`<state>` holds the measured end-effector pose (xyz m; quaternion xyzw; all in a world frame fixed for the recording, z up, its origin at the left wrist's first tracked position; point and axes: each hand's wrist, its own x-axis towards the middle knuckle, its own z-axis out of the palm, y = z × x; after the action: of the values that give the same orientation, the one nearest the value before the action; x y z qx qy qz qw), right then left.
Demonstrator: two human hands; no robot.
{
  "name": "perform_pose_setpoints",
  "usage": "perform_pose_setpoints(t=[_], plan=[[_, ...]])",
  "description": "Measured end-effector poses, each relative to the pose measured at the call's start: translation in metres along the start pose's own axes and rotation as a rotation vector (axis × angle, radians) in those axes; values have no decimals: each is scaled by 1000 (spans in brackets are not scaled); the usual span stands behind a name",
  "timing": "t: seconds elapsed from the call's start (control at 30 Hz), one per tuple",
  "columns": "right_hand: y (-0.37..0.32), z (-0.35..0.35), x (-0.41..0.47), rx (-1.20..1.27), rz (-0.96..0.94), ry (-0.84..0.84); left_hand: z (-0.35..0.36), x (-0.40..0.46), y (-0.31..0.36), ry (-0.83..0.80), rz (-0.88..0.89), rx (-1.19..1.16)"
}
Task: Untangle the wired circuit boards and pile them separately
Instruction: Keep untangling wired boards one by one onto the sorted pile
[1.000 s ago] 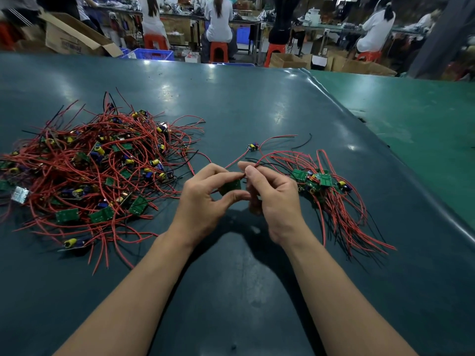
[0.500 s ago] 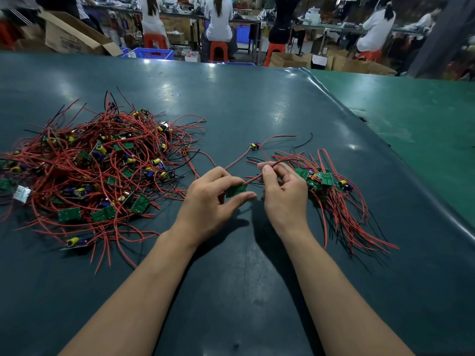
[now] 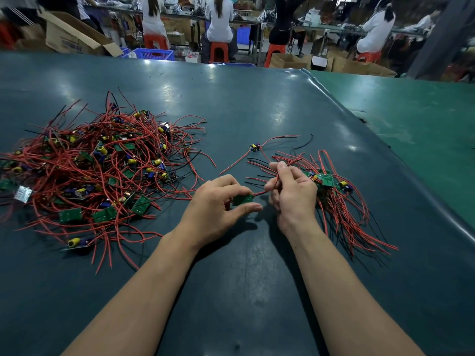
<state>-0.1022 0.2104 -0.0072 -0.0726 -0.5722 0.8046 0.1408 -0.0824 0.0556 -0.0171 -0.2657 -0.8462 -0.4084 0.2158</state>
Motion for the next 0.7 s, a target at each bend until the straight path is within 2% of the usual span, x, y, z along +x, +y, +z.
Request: perform_pose_setpoints(t=[0.1,0.13,0.23,0.3,0.57,0.7], plan=[[5,-3,1,-460,-247,77,-2,-1,-2,32,-27,-2],[5,-2,1,-447,-252,85,-3,-1,-3,43,-38,5],[1,-3,3,-56,-83,24,-3,-1,-4,32,-74,29],[-2,-5,5,51,3,22,-3,-1,-4,25,-90,33],[-4,-5,5,122,88,55,0,-2,-5,-70,-70,20],[-10,-8,6,171,65,101,-2,-2,-7,-37,-64,7]])
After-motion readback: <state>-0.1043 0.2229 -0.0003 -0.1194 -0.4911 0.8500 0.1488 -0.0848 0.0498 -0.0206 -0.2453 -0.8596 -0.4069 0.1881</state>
